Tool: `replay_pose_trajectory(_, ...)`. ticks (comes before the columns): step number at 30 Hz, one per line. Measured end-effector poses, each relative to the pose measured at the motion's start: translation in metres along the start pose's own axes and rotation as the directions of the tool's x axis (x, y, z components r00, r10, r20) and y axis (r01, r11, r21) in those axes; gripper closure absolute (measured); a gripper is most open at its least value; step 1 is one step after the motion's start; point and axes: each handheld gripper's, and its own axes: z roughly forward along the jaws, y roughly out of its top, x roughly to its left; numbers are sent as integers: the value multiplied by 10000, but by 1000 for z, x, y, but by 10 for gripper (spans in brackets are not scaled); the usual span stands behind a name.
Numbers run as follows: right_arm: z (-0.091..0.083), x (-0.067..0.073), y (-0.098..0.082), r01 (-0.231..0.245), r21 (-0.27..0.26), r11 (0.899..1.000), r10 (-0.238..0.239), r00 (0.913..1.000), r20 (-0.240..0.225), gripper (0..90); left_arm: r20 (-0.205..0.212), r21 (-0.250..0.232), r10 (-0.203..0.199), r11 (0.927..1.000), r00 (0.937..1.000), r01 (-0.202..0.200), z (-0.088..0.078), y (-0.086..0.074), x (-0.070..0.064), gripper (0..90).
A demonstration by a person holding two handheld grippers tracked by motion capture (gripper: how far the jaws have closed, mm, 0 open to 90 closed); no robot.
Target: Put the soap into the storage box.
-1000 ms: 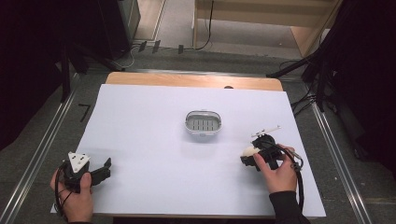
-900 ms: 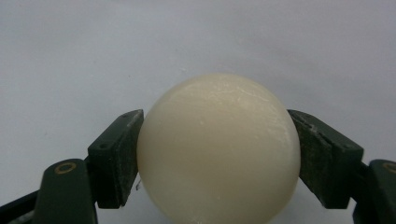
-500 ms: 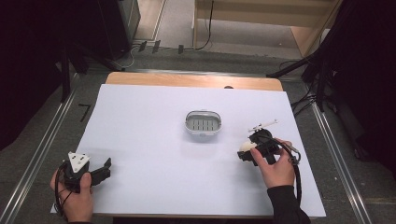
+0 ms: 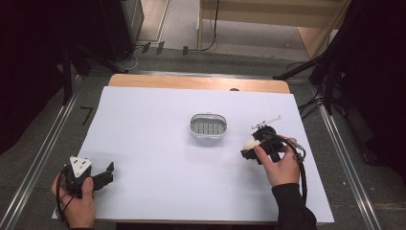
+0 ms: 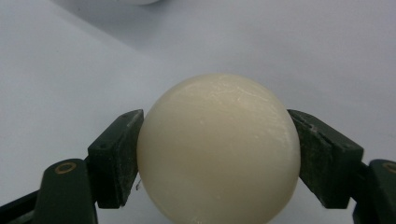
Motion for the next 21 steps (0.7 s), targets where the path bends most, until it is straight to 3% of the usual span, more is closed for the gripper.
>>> replay_pose_trajectory(21,1,11,27,299,-22,9996,-299,9995,-110,239,20,-4,-9,10000,10000,9,0,0,0,138)
